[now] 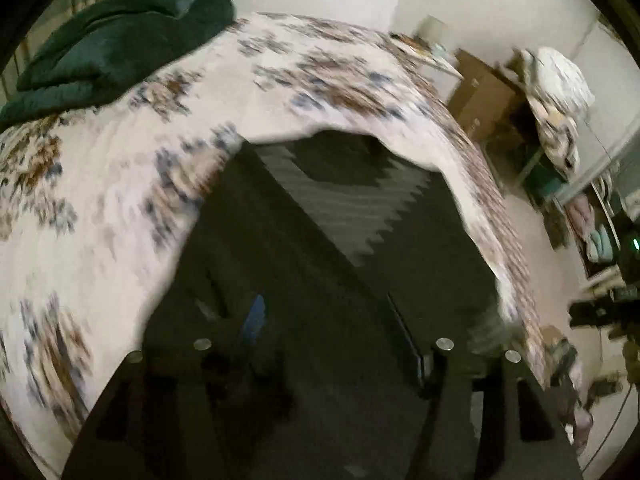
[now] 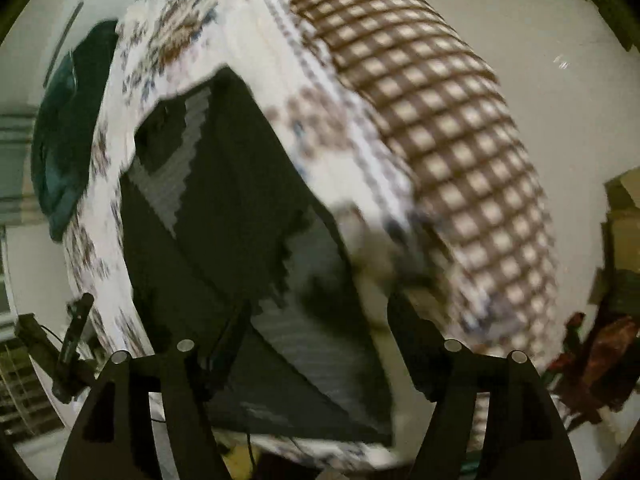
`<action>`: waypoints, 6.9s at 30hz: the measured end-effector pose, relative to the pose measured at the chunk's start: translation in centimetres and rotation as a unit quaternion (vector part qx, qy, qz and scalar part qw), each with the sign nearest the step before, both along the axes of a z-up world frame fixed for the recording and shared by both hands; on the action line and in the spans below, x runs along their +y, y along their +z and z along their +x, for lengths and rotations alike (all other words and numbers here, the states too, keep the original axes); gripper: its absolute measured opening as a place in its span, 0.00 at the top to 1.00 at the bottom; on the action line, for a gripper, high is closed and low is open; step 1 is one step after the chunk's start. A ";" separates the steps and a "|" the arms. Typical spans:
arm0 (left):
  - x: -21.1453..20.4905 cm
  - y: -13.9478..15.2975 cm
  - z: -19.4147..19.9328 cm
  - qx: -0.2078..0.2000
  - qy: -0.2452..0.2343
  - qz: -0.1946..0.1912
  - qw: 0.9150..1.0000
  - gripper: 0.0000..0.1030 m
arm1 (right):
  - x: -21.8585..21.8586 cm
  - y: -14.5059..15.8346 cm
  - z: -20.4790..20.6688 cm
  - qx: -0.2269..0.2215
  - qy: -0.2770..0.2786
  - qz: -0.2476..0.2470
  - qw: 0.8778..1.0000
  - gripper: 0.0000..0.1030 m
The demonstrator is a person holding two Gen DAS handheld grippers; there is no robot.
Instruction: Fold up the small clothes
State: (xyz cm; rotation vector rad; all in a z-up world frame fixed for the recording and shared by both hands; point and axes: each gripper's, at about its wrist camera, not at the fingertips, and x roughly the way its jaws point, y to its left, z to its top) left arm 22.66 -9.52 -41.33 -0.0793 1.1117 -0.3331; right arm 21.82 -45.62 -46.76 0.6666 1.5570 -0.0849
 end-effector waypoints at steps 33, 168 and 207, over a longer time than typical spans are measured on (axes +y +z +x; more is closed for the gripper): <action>-22.3 -9.6 -21.9 0.095 0.085 0.117 0.985 0.96 | -4.5 -12.1 22.4 -0.047 0.103 0.186 0.976 0.29; 26.4 -14.6 -16.9 0.277 0.066 -0.163 0.944 0.63 | 34.0 -16.4 -21.8 0.107 0.091 0.070 0.988 0.68; 20.8 -5.7 -4.9 0.205 0.123 -0.349 0.906 0.94 | 28.5 -4.3 -15.1 -0.052 -0.071 0.283 0.955 0.89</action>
